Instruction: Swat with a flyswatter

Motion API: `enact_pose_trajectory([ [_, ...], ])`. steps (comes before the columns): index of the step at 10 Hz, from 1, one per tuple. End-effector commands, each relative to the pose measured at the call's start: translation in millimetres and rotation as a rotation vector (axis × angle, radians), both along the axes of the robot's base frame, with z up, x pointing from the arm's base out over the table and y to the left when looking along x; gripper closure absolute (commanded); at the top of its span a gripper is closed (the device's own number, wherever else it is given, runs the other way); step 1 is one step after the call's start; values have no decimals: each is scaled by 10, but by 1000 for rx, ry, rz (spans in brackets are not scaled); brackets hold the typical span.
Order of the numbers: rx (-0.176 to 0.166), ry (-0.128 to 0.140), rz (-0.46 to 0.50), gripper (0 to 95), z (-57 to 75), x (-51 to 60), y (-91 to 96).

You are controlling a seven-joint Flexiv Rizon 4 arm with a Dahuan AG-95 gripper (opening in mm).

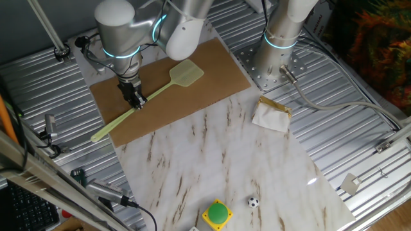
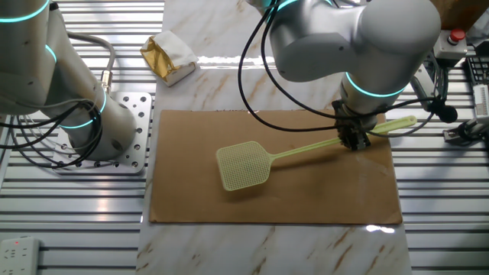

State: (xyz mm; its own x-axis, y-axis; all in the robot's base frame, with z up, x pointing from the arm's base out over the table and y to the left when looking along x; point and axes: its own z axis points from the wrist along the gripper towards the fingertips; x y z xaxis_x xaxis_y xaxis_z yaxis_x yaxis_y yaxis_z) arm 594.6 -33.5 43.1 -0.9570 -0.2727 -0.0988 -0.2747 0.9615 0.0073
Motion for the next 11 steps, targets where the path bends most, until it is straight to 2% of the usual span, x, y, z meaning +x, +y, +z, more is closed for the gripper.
enact_pose_trajectory([
  [1, -1, 0, 0, 950, -2, -5, -1],
  [9, 1, -1, -5, 950, -18, -2, 1],
  [10, 3, -3, 12, 570, -18, -2, 1],
  [11, 4, -3, 17, 570, -18, -1, 1],
])
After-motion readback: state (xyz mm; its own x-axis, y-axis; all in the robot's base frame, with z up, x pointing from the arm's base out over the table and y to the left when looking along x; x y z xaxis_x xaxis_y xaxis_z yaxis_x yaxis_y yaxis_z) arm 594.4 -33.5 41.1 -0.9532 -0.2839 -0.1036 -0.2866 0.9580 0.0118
